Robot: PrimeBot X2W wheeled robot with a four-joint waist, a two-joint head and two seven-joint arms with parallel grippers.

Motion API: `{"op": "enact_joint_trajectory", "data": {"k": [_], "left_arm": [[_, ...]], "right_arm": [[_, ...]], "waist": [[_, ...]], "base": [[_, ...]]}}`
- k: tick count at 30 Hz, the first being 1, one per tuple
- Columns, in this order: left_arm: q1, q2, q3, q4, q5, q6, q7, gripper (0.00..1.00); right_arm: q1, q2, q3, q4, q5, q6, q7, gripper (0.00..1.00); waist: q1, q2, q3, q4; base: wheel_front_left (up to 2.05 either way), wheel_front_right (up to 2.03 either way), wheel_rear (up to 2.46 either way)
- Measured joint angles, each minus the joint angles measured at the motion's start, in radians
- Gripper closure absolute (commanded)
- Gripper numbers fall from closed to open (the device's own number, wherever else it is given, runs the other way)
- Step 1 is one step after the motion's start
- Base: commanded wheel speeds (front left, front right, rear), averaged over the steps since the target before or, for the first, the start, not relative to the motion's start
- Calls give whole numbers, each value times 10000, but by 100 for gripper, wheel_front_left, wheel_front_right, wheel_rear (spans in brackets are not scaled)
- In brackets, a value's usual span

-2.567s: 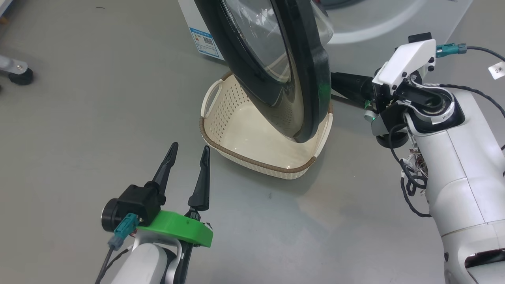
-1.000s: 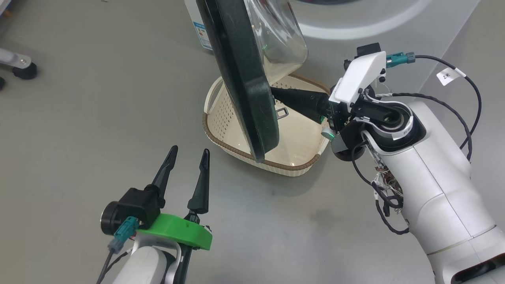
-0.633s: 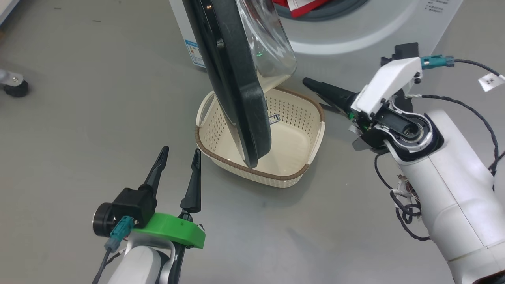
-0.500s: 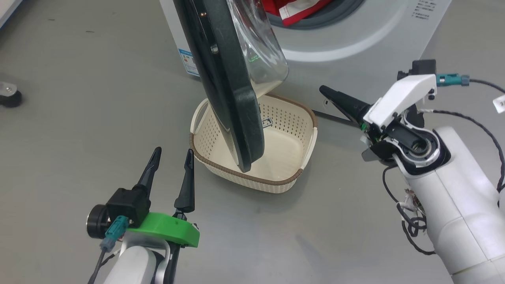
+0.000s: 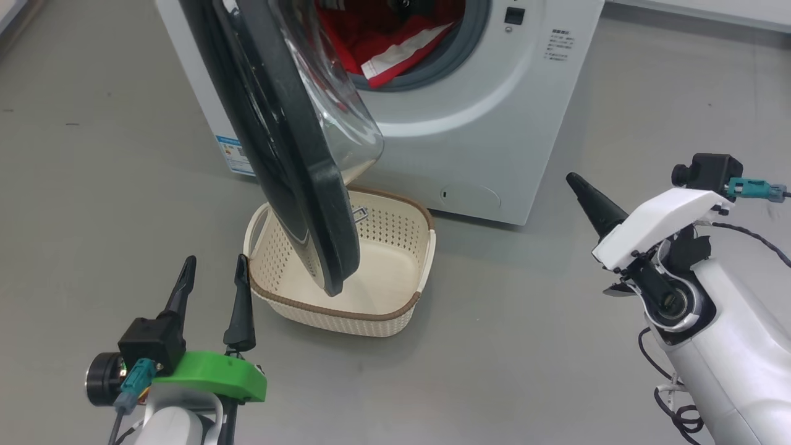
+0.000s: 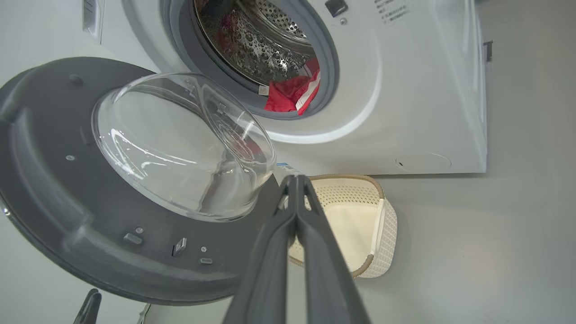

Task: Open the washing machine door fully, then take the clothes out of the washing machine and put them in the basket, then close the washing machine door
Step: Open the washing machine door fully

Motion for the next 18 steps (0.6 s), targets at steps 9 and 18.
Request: {"op": "enact_joint_trajectory", "data": {"k": [9, 18], "left_arm": [[185, 155, 280, 33, 217, -207, 0, 0], [427, 132, 360, 161, 324, -370, 0, 0]], "right_arm": [[1091, -476, -136, -675, -1841, 13, -2454, 100], [2497, -713, -69, -1070, -3172, -449, -4176, 100]], "waist": [[0, 0, -420, -948], [0, 0, -830, -1260]], "base": [[0, 0, 0], [0, 0, 0]]}}
